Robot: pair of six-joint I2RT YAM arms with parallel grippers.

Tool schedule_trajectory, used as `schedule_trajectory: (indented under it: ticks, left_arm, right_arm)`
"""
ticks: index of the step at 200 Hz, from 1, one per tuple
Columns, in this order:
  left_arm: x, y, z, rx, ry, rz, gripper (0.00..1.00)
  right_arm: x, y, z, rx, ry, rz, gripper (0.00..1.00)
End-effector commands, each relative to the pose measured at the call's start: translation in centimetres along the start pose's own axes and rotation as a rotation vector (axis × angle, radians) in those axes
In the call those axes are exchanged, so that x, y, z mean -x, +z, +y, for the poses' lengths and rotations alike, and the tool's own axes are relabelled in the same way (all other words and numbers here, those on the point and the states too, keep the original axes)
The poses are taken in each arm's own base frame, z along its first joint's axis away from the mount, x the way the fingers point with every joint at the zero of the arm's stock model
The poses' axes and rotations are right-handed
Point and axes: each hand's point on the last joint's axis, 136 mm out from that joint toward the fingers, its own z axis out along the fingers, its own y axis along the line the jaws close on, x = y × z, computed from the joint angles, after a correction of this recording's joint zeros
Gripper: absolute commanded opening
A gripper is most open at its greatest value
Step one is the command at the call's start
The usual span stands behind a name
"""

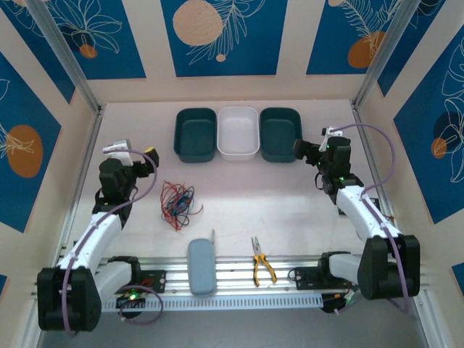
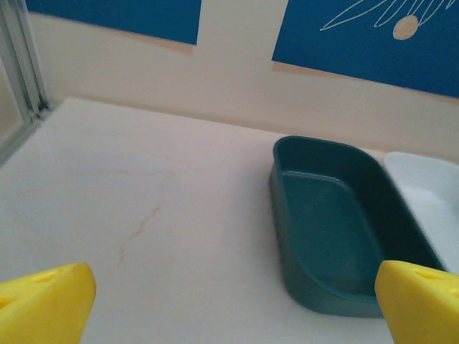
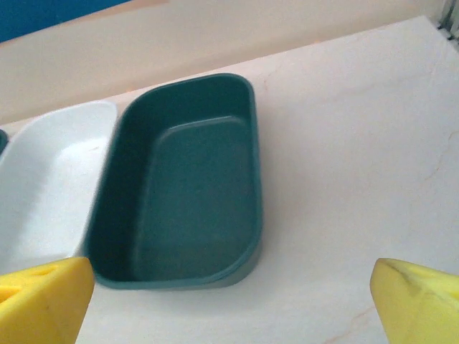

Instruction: Untangle the cables

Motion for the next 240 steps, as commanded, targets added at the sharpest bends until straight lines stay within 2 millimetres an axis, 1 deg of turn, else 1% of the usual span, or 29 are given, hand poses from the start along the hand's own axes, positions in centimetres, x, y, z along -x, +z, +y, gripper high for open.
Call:
schedule_trajectory:
  ticks: [1,21,45,59,80,104,130,143,160,185,196,198,212,240]
  left_arm:
    - [-6.3,-2.3,0.1,0.081,-0.152,0.280,1.00]
    - [-9.2,-4.6,0.0,0.135,-0.178,0.398,1.00]
    - [-12.4,-6.3,-1.3,0.107,-0.254,0.509,1.00]
    - [-13.6,-6.8,-2.1,0.077,-0.295,0.532,1.00]
    - [-14.8,-6.7,-3.4,0.016,-0.315,0.536,1.00]
    - [-15.7,-5.8,-4.6,-0.041,-0.323,0.541,0.91]
    - [-16.4,-4.3,-5.8,-0.092,-0.327,0.532,0.83]
    - [-16.2,-3.4,-6.7,-0.126,-0.318,0.516,0.76]
    - [-15.6,-1.9,-8.2,-0.172,-0.303,0.500,0.73]
    - [-14.8,0.2,-11.5,-0.265,-0.281,0.498,0.69]
    - [-14.4,1.0,-13.6,-0.320,-0.266,0.498,0.68]
    - [-14.6,1.2,-13.9,-0.326,-0.264,0.507,0.68]
    - [-14.4,2.0,-16.6,-0.394,-0.238,0.516,0.66]
    - [-14.3,3.2,-21.7,-0.510,-0.212,0.536,0.66]
  right_arm:
    - [-3.3,-1.9,1.2,-0.054,0.054,0.177,0.99]
    - [-4.5,-3.1,4.2,-0.040,0.016,0.239,0.99]
    - [-6.2,-4.0,7.4,-0.008,0.025,0.328,0.99]
    - [-6.8,-4.2,9.0,0.025,0.033,0.369,0.99]
    - [-7.7,-4.4,11.4,0.063,0.038,0.423,1.00]
    - [-8.3,-4.3,13.5,0.105,0.052,0.476,0.94]
    - [-8.8,-3.9,14.8,0.127,0.066,0.517,0.89]
    - [-9.1,-3.7,15.3,0.142,0.072,0.531,0.87]
    - [-9.6,-3.4,15.8,0.159,0.078,0.546,0.85]
    - [-9.8,-3.1,16.4,0.178,0.086,0.559,0.81]
    - [-9.8,-3.1,16.7,0.185,0.087,0.561,0.80]
    - [-9.8,-3.1,16.7,0.186,0.087,0.563,0.80]
    - [-10.0,-3.1,16.7,0.185,0.090,0.566,0.79]
    - [-10.5,-3.2,16.3,0.166,0.097,0.582,0.77]
